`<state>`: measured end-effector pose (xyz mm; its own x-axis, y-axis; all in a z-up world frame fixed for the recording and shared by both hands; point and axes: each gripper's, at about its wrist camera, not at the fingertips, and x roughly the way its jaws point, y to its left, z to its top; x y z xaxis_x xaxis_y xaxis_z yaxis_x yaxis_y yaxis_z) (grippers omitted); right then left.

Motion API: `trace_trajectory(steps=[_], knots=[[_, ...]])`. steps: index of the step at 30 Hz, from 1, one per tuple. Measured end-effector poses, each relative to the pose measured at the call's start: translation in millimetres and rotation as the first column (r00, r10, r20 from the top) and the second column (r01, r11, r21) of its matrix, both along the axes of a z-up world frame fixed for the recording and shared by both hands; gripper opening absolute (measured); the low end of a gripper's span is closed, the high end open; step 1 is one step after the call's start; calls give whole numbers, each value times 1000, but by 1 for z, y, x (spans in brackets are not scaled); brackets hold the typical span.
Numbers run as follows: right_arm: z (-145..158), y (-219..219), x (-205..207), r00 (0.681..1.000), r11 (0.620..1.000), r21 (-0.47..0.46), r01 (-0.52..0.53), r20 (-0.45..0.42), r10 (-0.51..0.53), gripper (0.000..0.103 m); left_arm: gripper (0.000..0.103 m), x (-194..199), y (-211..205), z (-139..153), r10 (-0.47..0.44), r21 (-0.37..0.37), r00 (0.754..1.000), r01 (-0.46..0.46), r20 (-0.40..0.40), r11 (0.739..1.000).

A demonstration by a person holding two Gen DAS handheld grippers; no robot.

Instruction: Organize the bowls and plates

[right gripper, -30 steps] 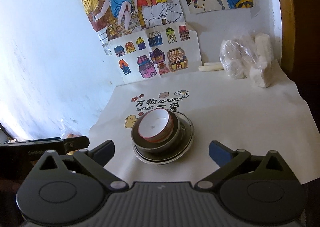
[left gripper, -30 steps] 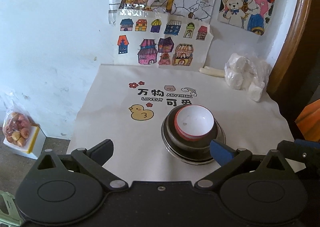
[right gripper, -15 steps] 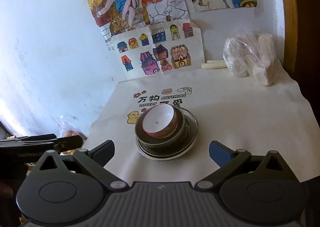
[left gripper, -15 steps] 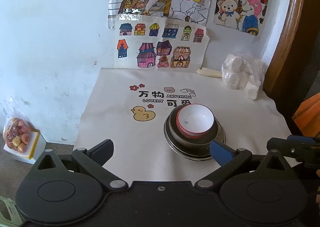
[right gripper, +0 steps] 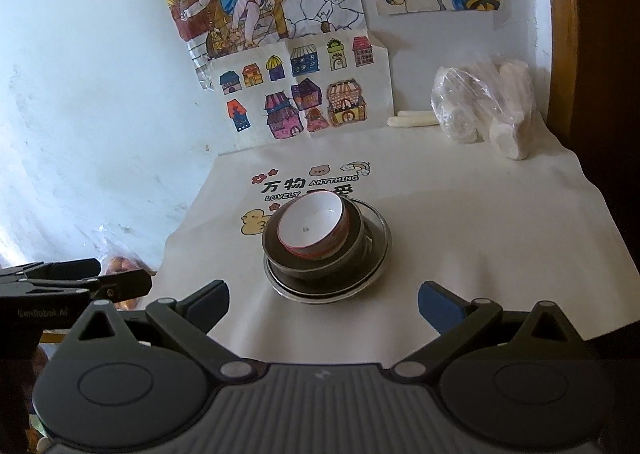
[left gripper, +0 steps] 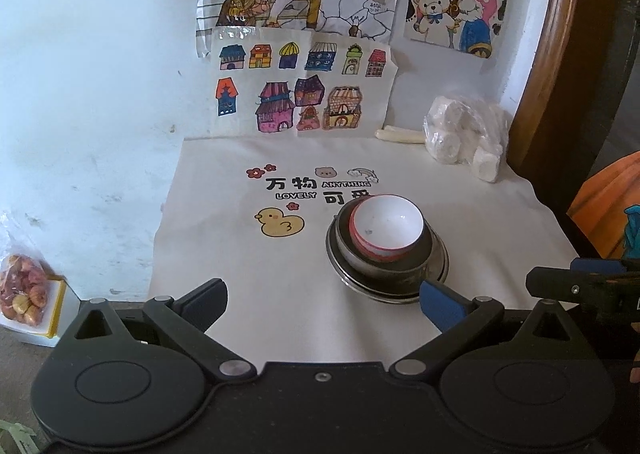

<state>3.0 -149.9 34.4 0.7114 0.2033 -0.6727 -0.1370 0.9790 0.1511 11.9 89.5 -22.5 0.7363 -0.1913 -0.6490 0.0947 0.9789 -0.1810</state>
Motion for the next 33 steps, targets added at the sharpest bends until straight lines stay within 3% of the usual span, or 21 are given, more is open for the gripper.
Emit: trace_trajectory(steps=[5, 33], knots=[[-3, 4, -4, 1000, 1000, -5, 18, -6, -18, 103, 102, 2, 9, -6, 16, 1, 999, -16, -32, 1000], [-10, 17, -17, 999, 999, -13, 48, -18, -49, 103, 102, -3, 20, -9, -43, -17, 999, 43, -20, 999]])
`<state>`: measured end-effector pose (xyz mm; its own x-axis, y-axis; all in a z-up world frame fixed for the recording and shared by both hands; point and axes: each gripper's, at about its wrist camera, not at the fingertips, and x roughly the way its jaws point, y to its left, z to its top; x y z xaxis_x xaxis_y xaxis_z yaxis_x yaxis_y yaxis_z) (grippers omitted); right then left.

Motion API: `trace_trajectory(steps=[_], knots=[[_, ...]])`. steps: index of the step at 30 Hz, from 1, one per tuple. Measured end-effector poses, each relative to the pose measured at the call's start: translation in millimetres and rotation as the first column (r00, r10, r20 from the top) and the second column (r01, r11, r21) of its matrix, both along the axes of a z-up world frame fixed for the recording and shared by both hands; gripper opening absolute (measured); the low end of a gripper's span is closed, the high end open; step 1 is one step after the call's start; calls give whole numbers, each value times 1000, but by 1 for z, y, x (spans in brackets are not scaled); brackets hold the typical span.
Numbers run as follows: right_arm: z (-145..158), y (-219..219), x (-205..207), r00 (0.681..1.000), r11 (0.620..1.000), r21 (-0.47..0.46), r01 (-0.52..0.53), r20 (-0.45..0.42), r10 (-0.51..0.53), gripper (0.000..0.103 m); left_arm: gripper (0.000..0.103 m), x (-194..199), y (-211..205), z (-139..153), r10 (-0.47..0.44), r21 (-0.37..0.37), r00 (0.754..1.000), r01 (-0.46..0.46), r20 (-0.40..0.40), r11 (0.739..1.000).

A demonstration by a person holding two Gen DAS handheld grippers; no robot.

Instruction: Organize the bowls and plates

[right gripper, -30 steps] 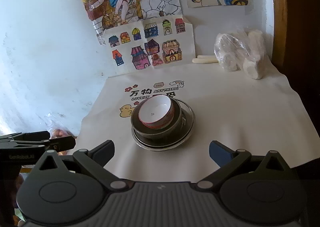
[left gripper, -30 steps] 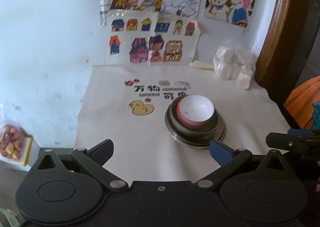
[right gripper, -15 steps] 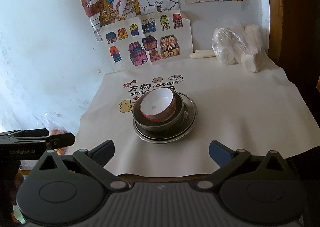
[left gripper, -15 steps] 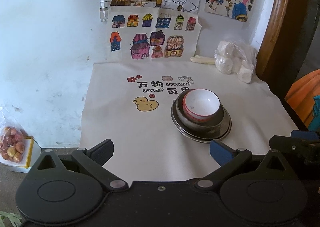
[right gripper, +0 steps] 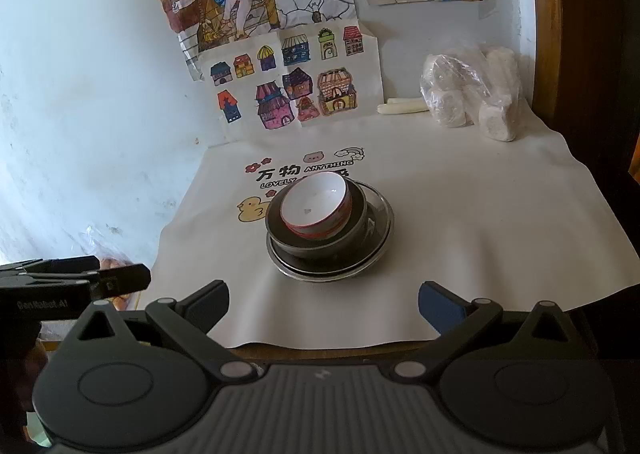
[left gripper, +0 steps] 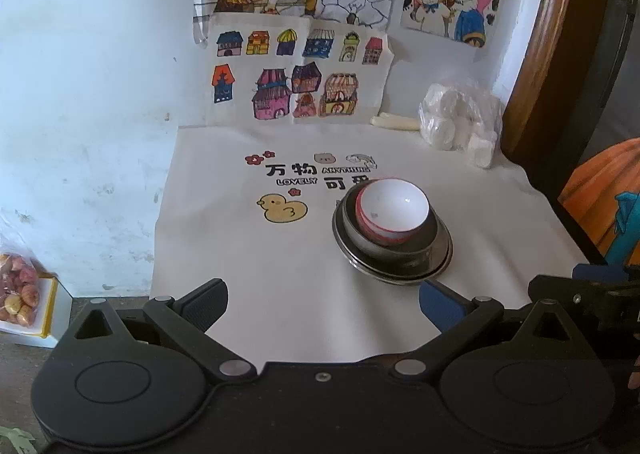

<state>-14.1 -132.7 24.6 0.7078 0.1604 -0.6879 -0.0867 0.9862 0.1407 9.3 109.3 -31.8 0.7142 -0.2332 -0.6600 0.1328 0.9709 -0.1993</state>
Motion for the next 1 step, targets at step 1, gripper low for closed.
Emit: trace_trajectory(steps=[1], knots=[[0, 0, 0, 1000, 1000, 0, 0, 0, 0, 103, 102, 0, 0, 0, 0, 0, 1000, 0, 0, 1000]])
